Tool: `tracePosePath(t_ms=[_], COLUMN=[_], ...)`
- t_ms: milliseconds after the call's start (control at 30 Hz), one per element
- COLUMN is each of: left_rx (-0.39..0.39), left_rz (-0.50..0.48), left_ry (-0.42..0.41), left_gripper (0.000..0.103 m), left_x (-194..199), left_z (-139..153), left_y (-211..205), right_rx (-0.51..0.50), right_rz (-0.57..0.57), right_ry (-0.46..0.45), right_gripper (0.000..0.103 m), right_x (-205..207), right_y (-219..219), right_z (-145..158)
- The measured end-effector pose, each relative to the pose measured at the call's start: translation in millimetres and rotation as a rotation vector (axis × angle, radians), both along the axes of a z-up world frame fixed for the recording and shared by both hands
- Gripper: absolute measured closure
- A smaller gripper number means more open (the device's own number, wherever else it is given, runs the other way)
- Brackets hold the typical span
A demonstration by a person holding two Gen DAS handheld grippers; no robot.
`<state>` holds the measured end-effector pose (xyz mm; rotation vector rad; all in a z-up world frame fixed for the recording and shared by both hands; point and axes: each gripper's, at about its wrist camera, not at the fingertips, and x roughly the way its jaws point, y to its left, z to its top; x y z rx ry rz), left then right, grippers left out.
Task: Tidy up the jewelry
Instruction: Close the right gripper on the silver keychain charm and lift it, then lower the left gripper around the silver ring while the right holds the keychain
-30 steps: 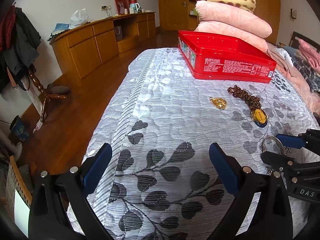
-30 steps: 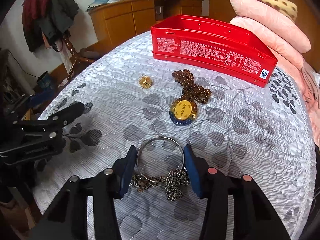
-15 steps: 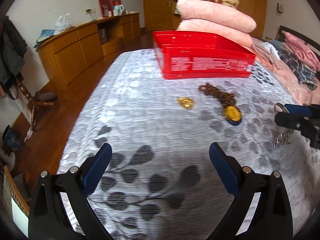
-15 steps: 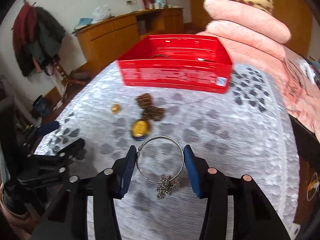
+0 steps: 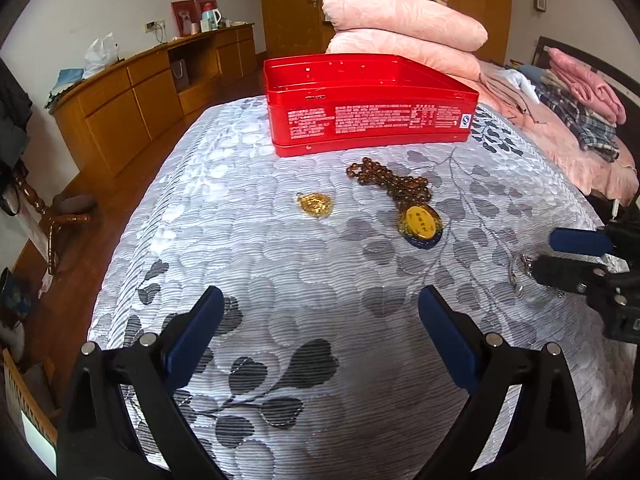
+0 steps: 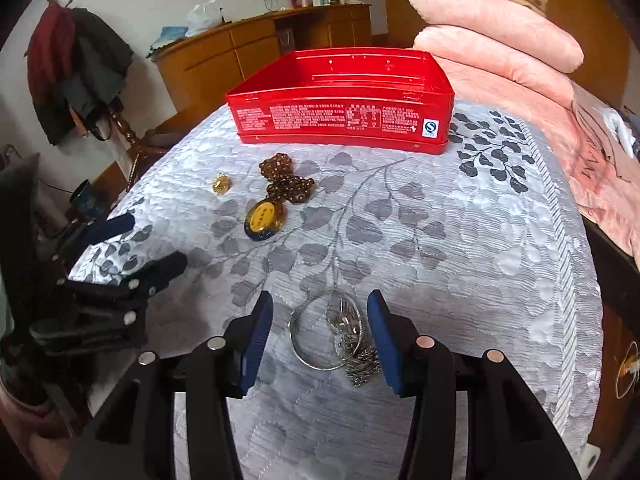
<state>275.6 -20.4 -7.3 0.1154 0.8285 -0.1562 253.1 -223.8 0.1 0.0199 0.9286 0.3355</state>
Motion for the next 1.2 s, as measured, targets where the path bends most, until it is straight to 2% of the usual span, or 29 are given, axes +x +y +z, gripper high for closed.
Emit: tracePosePath(t_ms=[300, 367, 467, 733, 800, 833, 900, 967, 1200], left_rx=[-0.006, -0.006, -0.007, -0.007, -0.008, -0.007, -0.007, -0.008, -0.012], left_rz=[0.005, 0.001, -0.004, -0.012, -0.01, -0.01, -0.011, -0.012, -0.028], left_ry=[0.001, 0.002, 0.003, 0.003, 0.006, 0.007, 0.008, 0.005, 0.001], left_gripper=[0.008, 0.008, 0.008, 0.008, 0.008, 0.008, 0.008, 0.008, 0.008], left_x=[-1.1, -1.6, -1.9, -3.5, -3.0, -3.2, -2.5, -3.0, -6.3], left_z=[0.8, 0.5, 0.1, 0.5, 0.0, 0.0, -0.3, -0.1, 0.7], left_y=[3.5, 2.2, -0.3, -3.4, -3.0, -3.2, -3.3, -3.5, -8.7], right_rx=[-0.029, -0.023, 0.001, -0.036, -0.039, -0.029, 0.003, 0.024, 0.069], right_rz=[-0.007, -0.015, -0.031, -0.03, -0.028, -0.026, -0.027, -0.028, -0.013], right_ry=[0.031, 0.035, 0.031, 0.045, 0.038, 0.038, 0.036, 0.023, -0.018], right_gripper=[0.055, 0.059, 0.062, 0.062, 0.069, 0.077, 0.082, 0.095, 0.095], right_x=[-28.3, -30.8, -26.2, -4.6, -4.4, -4.9, -6.6, -8.8, -16.3], right_y=[-15.6, -19.5, -22.7, -18.0, -19.3, -20.4, -24.4, -28.7, -30.5], right_z=[-9.7, -12.2, -10.7, -23.1, -24.0, -23.1, -18.7, -11.5, 6.5])
